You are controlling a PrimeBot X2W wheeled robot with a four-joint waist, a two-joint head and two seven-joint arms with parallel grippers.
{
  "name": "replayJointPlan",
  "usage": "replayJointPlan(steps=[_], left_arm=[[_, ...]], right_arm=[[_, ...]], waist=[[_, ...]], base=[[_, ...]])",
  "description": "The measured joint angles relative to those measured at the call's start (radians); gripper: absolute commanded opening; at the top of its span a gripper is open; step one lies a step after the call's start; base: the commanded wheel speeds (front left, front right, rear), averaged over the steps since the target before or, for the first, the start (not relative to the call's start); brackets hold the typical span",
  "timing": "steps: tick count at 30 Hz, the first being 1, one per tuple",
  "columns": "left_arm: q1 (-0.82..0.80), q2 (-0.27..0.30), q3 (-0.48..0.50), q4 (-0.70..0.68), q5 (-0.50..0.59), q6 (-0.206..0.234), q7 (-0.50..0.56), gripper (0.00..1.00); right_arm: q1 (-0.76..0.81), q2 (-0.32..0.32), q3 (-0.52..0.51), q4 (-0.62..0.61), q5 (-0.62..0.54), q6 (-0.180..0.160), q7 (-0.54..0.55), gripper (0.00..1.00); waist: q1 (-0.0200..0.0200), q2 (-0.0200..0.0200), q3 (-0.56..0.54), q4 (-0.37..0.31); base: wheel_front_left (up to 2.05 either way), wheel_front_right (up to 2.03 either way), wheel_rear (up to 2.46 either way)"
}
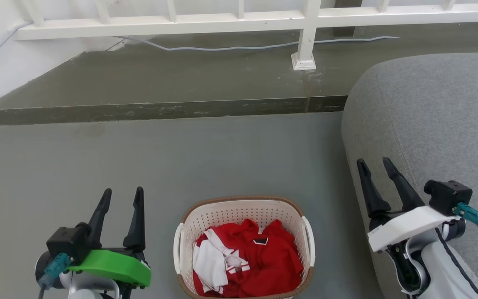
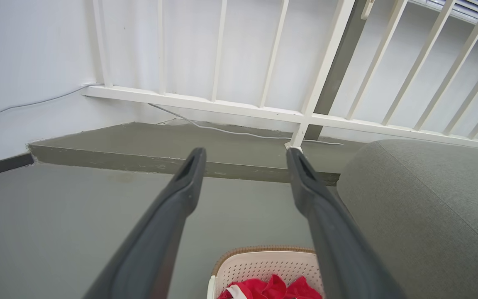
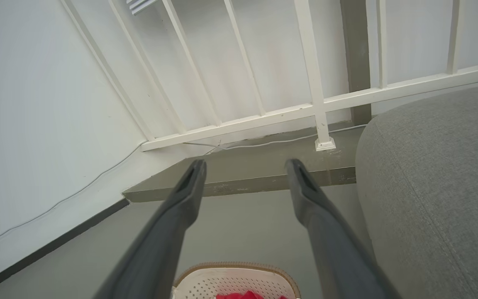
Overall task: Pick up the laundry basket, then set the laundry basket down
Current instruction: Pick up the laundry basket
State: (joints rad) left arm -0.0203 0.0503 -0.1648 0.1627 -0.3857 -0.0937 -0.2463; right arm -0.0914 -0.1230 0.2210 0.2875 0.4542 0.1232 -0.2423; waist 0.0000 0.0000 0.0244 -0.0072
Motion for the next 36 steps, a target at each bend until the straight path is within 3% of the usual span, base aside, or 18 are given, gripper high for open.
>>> replayJointPlan(steps=[20,36], left_arm=[[0.0,-0.003,0.006,-0.01,0.037,-0.011,-0.005,1.0],[-0.061,-0.004,-0.013,0.022,0.039,-0.013,-0.005,1.0]], right_arm=[[-0.004,0.013,0.006,0.011,-0.026,0.0,-0.008,1.0],[-0.061,0.004,-0.021,0.053,-0.023,0.0,-0.008,1.0]], waist=[[0.0,0.0,0.021,-0.016],[0.0,0.0,0.164,-0.023]], base=[[0.0,0.0,0.0],[0.0,0.0,0.0]])
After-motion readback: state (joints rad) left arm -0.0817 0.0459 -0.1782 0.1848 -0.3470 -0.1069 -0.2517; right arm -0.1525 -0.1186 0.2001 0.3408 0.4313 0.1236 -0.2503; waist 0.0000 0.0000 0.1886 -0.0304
